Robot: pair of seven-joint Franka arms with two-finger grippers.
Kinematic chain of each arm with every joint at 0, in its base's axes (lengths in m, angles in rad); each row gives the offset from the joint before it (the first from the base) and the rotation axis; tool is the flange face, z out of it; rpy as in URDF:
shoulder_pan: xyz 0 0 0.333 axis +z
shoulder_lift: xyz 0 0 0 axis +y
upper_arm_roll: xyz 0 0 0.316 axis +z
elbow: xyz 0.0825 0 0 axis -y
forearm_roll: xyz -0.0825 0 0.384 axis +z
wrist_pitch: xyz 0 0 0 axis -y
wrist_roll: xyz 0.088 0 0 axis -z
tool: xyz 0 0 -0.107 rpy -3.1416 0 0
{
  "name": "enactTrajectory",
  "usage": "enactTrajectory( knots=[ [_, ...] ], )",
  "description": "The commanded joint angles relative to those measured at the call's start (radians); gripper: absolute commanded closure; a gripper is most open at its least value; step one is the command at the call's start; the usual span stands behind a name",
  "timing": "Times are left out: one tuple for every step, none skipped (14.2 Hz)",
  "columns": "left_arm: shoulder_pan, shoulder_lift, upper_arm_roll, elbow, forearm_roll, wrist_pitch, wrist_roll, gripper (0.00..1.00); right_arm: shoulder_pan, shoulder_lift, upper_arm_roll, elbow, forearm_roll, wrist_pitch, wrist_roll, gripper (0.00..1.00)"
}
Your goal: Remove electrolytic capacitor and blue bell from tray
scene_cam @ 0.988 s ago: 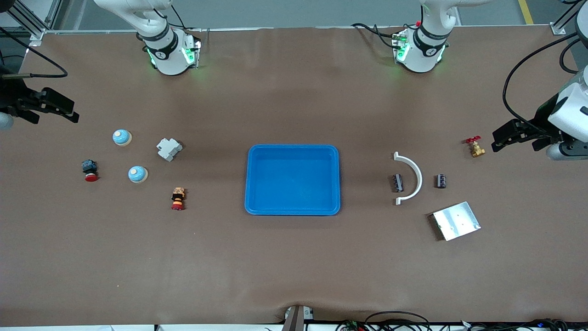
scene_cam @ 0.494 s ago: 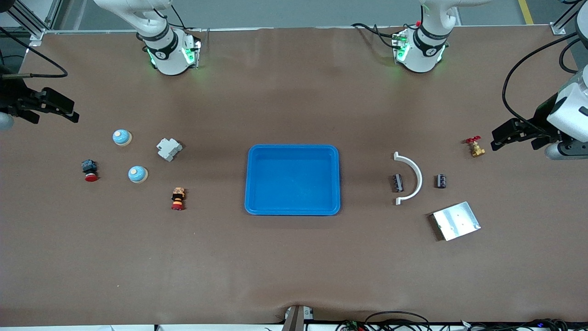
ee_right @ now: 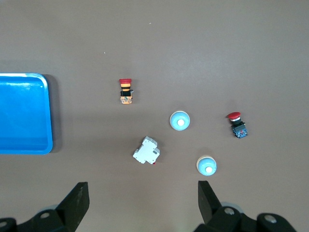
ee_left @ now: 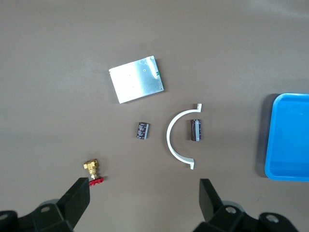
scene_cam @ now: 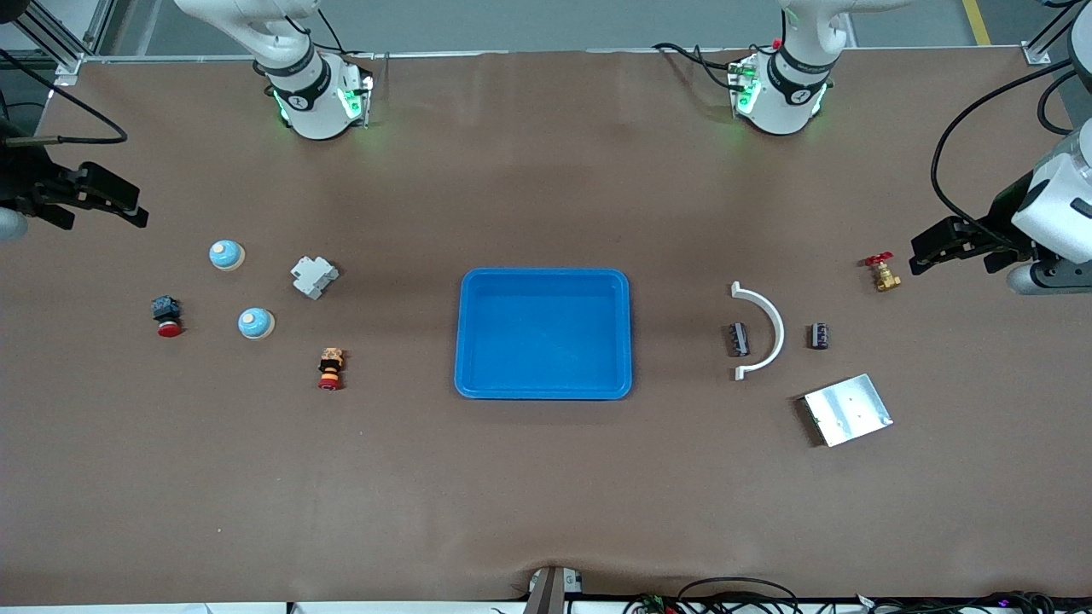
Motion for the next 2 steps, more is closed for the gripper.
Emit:
enactTrajectory(
  knots=[
    [-0.002,0.002,0.004,0.018,-0.005,-0.022,0.005,0.00,-0.005,-0.018,0.007,-0.008,-0.003,0.005,0.006,0.00],
    [-0.002,0.002,0.004,0.017,-0.005,-0.022,0.008,0.00,-0.005,-0.016,0.007,-0.002,-0.003,0.005,0.006,0.00]
  ],
)
